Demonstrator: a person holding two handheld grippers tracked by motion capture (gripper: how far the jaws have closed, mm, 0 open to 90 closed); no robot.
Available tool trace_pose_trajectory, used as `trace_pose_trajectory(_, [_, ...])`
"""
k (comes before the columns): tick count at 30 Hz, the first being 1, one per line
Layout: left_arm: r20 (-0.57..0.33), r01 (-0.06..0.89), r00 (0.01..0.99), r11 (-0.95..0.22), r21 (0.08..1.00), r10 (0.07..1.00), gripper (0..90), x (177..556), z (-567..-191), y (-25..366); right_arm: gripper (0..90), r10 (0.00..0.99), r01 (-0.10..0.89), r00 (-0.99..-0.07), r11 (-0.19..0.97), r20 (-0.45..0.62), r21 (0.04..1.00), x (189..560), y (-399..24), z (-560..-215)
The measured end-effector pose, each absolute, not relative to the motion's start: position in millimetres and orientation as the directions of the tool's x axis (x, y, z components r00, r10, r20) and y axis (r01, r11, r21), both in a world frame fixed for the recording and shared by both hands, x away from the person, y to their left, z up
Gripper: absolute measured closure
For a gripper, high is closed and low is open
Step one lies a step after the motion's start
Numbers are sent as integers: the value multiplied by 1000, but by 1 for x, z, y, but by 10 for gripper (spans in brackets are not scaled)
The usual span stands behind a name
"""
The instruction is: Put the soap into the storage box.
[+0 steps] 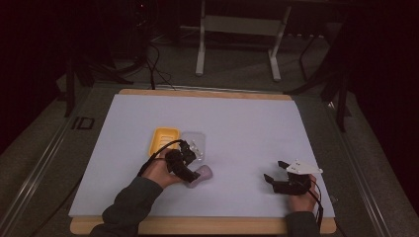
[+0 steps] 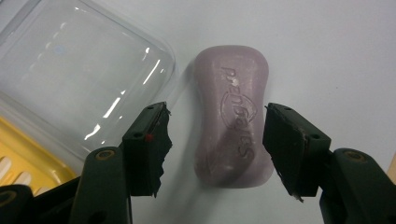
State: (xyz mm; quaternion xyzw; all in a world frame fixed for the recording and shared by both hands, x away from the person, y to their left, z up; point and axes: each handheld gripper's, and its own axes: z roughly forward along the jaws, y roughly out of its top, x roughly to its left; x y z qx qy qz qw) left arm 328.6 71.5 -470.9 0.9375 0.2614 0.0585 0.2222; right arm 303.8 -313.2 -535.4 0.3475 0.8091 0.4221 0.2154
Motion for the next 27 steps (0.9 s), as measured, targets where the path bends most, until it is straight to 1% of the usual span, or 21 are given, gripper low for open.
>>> trace_pose_trajectory(8, [-14, 463, 862, -776, 428, 507, 399, 328, -473, 62, 209, 744, 380, -666, 403, -56, 833, 304, -313, -535])
trace_pose_trajectory(12, [-5, 473, 857, -781, 408, 515, 369, 329, -476, 58, 209, 744, 380, -666, 403, -56, 833, 304, -313, -535])
trace_pose_trajectory(27, [-13, 476, 863, -805, 353, 505, 368, 332, -489, 45, 209, 743, 380, -667, 408, -60, 830, 304, -313, -535])
